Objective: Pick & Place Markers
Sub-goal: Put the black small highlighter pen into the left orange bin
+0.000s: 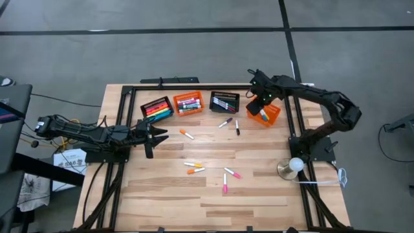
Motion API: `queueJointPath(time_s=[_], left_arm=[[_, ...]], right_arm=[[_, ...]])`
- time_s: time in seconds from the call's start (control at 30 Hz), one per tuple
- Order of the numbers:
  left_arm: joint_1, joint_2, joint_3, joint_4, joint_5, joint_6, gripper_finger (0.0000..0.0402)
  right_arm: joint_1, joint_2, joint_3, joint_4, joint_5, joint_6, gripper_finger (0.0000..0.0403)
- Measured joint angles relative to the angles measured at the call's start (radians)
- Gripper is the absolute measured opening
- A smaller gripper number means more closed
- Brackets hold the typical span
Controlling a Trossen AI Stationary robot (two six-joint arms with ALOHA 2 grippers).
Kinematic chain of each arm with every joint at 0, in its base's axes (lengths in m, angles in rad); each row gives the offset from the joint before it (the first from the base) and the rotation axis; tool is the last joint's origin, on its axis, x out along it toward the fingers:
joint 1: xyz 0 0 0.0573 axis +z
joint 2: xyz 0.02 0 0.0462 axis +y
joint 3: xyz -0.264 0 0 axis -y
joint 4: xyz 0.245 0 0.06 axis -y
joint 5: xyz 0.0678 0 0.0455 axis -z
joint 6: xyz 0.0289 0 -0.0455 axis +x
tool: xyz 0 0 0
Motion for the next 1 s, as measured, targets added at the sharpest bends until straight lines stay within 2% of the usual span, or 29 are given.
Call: queueJointPath(time_s=[0.2,0.43,0.73,0.87,1.0], left_arm=[[0.0,0.0,0.0,0.0,0.0,0.0,0.0138],[0.0,0.0,0.0,0.0,0.0,0.0,0.0138],[0.0,0.0,0.0,0.001,0.0,0.0,0.0138],[0.0,0.0,0.0,0.005,0.0,0.0,0.0138],[0.0,0.003,0.0,0.01,0.0,0.0,0.0138]], right_arm=[[0.091,-0.118,0.043,0.002,-0.001,0.001,0.0082],[0.288,-0.186,0.053,0.033,-0.026,0.039,0.0082],[0.526,-0.165,0.054,0.08,-0.023,0.149,0.0082],[0.561,-0.144,0.055,0.11,0.001,0.261,0.0082],[0.549,-0.092,0.054,0.136,-0.006,0.385,0.0082]])
